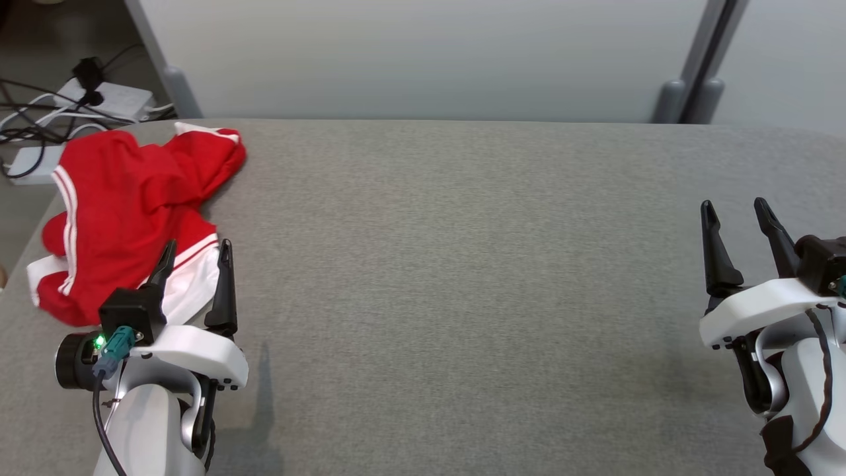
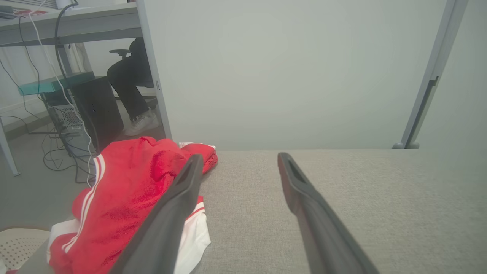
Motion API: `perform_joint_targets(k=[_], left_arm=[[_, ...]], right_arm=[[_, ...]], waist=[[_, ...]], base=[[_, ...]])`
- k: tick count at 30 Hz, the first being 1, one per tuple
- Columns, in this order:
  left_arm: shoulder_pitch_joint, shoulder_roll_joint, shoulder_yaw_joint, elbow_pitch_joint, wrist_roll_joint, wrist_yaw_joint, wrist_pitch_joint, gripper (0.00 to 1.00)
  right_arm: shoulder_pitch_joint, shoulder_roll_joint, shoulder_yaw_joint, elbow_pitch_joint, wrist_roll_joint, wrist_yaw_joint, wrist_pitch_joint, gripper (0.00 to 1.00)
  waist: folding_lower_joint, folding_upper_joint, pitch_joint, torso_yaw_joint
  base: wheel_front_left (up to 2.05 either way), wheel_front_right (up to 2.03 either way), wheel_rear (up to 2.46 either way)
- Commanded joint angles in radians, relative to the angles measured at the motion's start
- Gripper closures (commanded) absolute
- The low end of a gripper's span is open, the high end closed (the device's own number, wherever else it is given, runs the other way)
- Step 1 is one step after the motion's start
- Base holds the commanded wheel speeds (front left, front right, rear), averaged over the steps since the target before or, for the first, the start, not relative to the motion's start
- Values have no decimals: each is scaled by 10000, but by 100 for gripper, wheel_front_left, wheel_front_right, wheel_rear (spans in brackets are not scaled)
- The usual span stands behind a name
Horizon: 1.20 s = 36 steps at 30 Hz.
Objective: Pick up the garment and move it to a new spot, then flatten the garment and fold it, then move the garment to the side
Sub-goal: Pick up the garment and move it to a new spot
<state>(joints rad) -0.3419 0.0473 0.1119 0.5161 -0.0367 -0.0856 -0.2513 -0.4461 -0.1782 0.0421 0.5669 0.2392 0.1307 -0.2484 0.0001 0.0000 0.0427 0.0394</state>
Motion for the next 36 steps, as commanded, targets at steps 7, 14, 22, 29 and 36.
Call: perform_joint_targets(k=[7, 14, 22, 29, 36], left_arm=[[-311, 174, 330, -416, -47, 68, -105, 0], [-242, 122, 344, -307, -143, 14, -105, 0], [-216, 81, 556, -150, -287, 28, -105, 0], [-1058, 241, 686, 882, -763, -281, -105, 0], [-3222, 1224, 187, 3086, -1136, -434, -89, 0]], right_arm=[[-177, -12, 485, -288, 177, 0, -134, 0], [-123, 34, 793, -332, 248, 0, -134, 0], [-239, 3, 1098, -235, 279, 0, -134, 0], [-605, -93, 1520, -126, 395, 0, -134, 0], [-1177, -148, 1959, -154, 520, 0, -134, 0]], waist=[[-1, 0, -25, 1345], [-1, 0, 68, 2818], [-1, 0, 547, 3756], [-1, 0, 1068, 3464], [-1, 0, 1864, 2745]], base=[[0, 0, 0], [0, 0, 0], [0, 0, 0], [0, 0, 0], [0, 0, 0]])
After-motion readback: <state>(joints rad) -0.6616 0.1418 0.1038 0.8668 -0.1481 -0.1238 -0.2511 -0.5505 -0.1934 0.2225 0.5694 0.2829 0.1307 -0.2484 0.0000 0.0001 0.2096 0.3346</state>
